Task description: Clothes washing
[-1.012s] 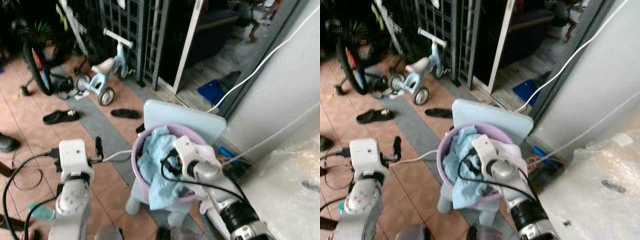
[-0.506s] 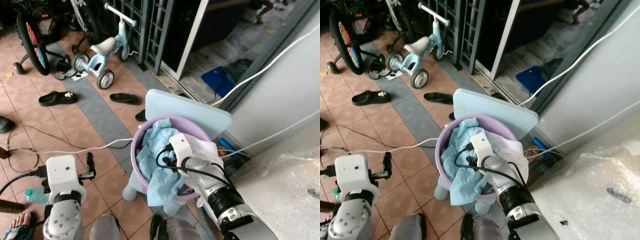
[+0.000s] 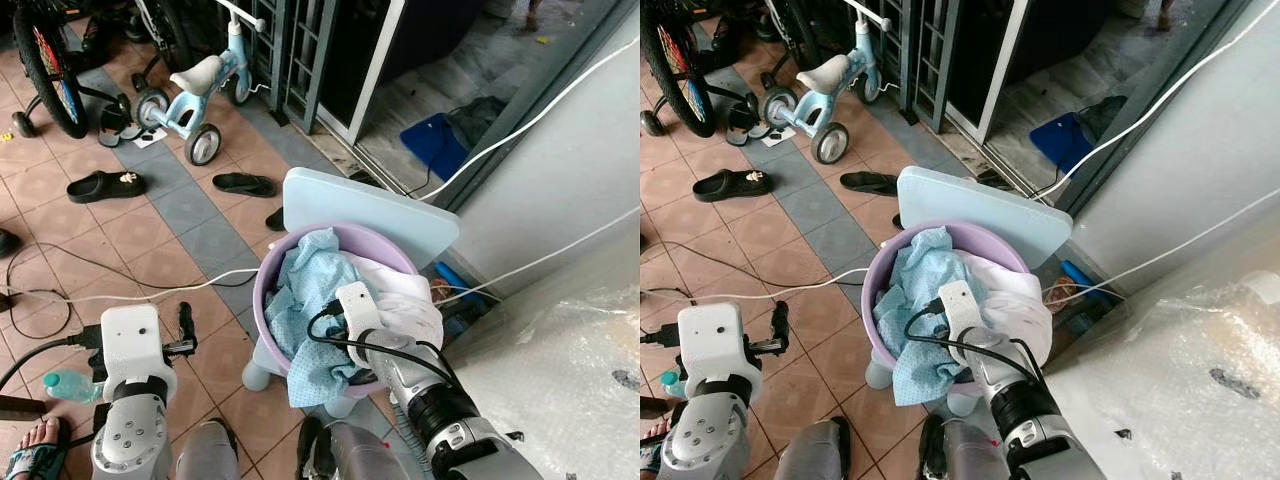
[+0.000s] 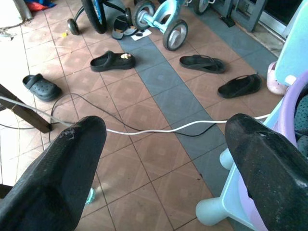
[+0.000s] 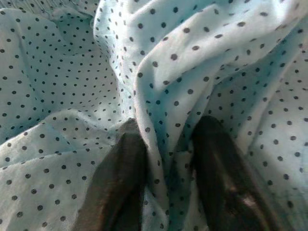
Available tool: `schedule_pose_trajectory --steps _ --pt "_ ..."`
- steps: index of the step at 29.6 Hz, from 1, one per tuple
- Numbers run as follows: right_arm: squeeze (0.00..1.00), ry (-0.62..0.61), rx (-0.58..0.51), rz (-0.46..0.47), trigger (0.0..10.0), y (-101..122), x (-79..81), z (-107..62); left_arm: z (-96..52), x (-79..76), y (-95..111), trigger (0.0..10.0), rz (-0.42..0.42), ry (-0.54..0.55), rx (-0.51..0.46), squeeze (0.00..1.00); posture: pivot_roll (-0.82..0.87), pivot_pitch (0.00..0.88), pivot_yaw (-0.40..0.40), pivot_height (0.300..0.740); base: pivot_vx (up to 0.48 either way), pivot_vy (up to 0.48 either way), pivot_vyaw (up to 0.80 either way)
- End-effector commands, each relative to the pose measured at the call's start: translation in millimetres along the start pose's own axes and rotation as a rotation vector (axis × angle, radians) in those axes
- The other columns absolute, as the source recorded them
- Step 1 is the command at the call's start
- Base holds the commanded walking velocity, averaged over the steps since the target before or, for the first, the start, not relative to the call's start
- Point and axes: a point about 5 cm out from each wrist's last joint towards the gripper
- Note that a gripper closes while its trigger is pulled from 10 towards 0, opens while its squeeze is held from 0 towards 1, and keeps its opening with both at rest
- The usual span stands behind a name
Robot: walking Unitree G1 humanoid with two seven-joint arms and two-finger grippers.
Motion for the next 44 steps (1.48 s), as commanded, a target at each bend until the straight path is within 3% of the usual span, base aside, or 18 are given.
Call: schedule_pose_trajectory --steps 1,9,15,18,19,21,23,28,29,30,36,44 --pt "0.00 -0.007 0.023 0.030 0.0 -5.8 -3.7 0.6 -1.5 -1.0 0.7 10.0 0.006 0.004 0.002 0.00 0.16 0.185 -0.172 0.740 0.000 0.000 0.00" --pt "0.00 -0.003 0.023 0.057 0.0 -7.8 -5.6 1.5 0.8 -0.2 1.0 10.0 0.009 0.015 -0.002 0.00 0.16 0.171 -0.176 0.740 0.000 0.000 0.00" --pt "0.00 -0.018 -0.043 0.068 0.0 2.0 -13.4 1.3 12.1 -4.7 -0.2 10.0 0.011 -0.007 -0.008 0.00 0.14 0.113 -0.155 0.740 0.000 0.000 0.00" --pt "0.00 -0.035 -0.165 0.091 0.0 17.2 -20.8 -3.3 24.4 -8.8 -6.5 10.0 0.027 -0.028 0.005 0.00 0.12 0.057 -0.132 0.740 0.000 0.000 0.00" --pt "0.00 -0.049 -0.263 0.109 0.0 29.3 -24.1 -8.0 29.3 -11.3 -5.9 10.0 0.034 -0.036 -0.009 0.00 0.10 0.024 -0.122 0.740 0.000 0.000 0.00" --pt "0.00 -0.023 -0.392 0.158 0.0 52.6 -25.3 -22.0 38.3 -16.3 -2.4 10.0 0.034 -0.050 -0.032 0.00 0.08 0.000 -0.105 0.740 0.000 0.000 0.00" --pt "0.00 0.012 -0.566 0.132 0.0 78.0 -22.1 -42.7 45.9 -20.6 0.6 10.0 0.038 -0.067 -0.052 0.00 0.06 0.000 -0.093 0.740 0.000 0.000 0.00" --pt "0.00 -0.060 -0.741 0.072 0.0 87.3 -32.6 -74.1 56.5 -30.1 4.9 10.0 0.036 -0.095 -0.085 0.00 0.03 0.000 -0.068 0.740 0.000 0.000 0.00" --pt "0.00 -0.084 -0.750 0.066 3.5 83.3 -36.0 -77.4 57.4 -32.4 4.9 10.0 0.038 -0.104 -0.087 0.00 0.02 0.000 -0.062 0.740 0.000 0.000 0.00" --pt "0.00 -0.106 -0.754 0.062 10.0 78.6 -39.1 -80.2 59.0 -34.7 4.3 10.0 0.039 -0.114 -0.088 0.00 0.01 0.000 -0.059 0.740 0.000 0.000 0.00" --pt "0.00 -0.243 -0.677 0.175 10.0 39.3 -61.5 -90.6 66.6 -45.1 6.2 10.0 0.042 -0.150 -0.114 0.00 -0.01 0.000 -0.033 0.740 0.000 0.000 -0.44" --pt "0.00 -0.239 -0.710 0.144 10.0 50.2 -55.3 -92.3 70.1 -44.6 8.7 10.0 0.048 -0.159 -0.137 0.00 -0.02 0.000 -0.025 0.740 0.000 -0.060 -0.69"
Point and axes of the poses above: a point about 5 cm out from each wrist's last joint towards the gripper, its own z axis pointing out of the wrist towards the gripper, its own y axis along the axis of the wrist's last joint, x = y × z, and after that the axes turned 1 degree about -z, right-handed
